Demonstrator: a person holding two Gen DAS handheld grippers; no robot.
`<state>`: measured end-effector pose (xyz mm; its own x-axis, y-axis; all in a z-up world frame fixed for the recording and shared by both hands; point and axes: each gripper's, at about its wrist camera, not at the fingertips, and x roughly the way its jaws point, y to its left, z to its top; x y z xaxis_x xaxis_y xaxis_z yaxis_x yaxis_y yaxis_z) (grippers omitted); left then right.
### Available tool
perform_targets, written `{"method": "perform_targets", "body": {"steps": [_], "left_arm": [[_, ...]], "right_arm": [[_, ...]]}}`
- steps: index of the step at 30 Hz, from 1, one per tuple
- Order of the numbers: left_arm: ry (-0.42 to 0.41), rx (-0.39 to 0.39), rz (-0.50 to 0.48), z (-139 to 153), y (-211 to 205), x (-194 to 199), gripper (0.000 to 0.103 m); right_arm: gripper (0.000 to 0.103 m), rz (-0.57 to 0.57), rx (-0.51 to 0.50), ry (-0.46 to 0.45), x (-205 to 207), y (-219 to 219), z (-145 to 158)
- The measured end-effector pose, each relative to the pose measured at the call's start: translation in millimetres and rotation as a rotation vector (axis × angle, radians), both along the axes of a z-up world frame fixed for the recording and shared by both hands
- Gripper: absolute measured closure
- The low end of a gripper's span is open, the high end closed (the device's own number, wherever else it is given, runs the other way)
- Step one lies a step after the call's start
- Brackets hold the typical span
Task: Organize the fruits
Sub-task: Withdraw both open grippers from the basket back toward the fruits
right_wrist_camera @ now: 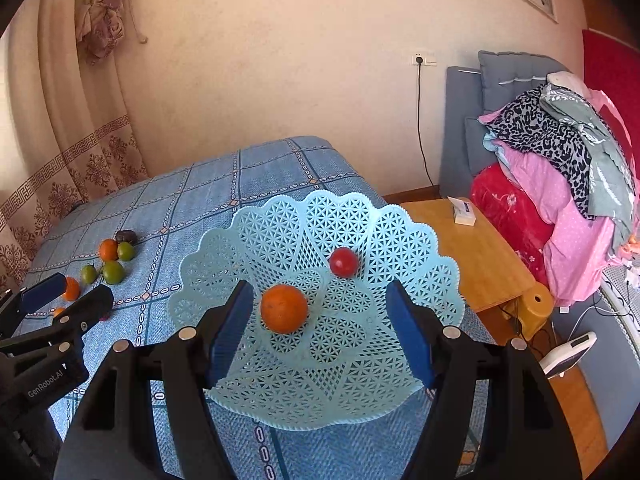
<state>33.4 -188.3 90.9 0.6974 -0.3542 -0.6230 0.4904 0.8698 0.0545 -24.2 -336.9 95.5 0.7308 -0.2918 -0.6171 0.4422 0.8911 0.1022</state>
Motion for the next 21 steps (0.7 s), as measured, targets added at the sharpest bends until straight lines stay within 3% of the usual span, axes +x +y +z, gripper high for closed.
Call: {"method": "perform_targets", "body": {"steps": [21], "left_arm": [[0.038,0.057,0.175,-25,86,30,0.026]], "right_arm": [[0.033,0.062,-0.013,0.015,21,37,-5]]}}
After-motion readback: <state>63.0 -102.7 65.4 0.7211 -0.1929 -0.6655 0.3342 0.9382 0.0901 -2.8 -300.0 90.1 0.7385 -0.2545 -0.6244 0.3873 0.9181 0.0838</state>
